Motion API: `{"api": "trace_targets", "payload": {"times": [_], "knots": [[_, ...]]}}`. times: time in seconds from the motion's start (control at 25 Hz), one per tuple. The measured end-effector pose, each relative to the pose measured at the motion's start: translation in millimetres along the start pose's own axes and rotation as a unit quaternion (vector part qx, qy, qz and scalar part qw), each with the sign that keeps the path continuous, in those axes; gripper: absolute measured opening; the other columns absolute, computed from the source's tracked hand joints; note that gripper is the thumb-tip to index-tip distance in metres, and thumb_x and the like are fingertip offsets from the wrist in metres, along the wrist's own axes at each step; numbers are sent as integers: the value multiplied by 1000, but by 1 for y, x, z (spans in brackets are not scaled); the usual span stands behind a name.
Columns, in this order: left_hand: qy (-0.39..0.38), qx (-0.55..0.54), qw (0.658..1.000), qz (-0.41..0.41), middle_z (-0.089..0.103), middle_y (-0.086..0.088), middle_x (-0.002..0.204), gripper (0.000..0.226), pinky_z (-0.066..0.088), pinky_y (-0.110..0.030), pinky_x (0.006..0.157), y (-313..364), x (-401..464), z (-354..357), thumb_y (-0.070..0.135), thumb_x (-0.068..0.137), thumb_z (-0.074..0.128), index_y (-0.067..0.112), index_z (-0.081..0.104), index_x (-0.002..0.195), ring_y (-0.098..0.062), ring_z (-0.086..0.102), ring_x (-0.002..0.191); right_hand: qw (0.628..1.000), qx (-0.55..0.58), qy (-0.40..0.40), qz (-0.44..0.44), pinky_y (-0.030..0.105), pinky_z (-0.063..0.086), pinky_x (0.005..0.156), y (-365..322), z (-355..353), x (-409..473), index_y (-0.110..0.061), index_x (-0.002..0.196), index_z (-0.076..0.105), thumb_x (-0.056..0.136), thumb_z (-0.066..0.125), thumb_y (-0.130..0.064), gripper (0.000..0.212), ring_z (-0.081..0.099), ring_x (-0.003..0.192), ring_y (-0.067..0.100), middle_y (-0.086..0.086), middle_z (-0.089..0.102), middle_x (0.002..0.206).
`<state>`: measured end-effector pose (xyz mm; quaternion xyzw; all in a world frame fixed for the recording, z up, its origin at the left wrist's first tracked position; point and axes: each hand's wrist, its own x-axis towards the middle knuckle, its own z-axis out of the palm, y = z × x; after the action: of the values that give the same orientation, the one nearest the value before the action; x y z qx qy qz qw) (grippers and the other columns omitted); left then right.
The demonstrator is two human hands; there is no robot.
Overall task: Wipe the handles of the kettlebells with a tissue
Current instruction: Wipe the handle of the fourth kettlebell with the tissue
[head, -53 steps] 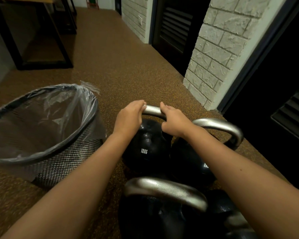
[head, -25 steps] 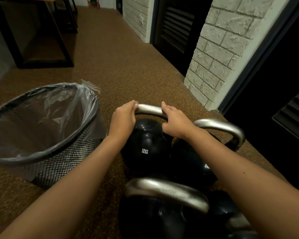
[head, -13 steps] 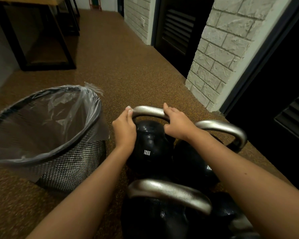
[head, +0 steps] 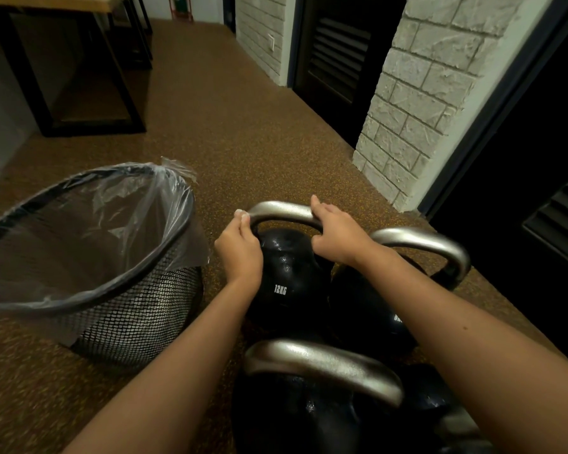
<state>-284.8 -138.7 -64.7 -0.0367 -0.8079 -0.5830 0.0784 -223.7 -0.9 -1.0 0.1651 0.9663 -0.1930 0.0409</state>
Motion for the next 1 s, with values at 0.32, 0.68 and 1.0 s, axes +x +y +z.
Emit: {"api": "trace_targets", "payload": {"times": [0.32,0.68,1.0], "knots": [[-81,12,980,183,43,-7,142,39,26,-22,112,-16,-13,-3,4,94,48,9,49,133,-19,32,137,1000,6,2,-4,30,21,113,1,0,-1,-18,151,6,83,51,-12,82,21,142,26,9,16,156],[-99,86,961,244,40,-3,145,39,21,-30,113,-8,-11,6,7,94,48,12,50,133,-21,23,140,1000,4,9,-7,30,22,112,2,2,0,-16,150,6,82,52,-12,82,22,141,26,9,18,155],[-43,10,990,136,45,-6,142,36,24,-31,115,-1,-5,9,11,97,45,10,51,132,-21,35,136,1000,9,4,-4,31,21,113,2,1,1,-18,151,6,83,52,-13,82,20,142,26,8,15,156]]}}
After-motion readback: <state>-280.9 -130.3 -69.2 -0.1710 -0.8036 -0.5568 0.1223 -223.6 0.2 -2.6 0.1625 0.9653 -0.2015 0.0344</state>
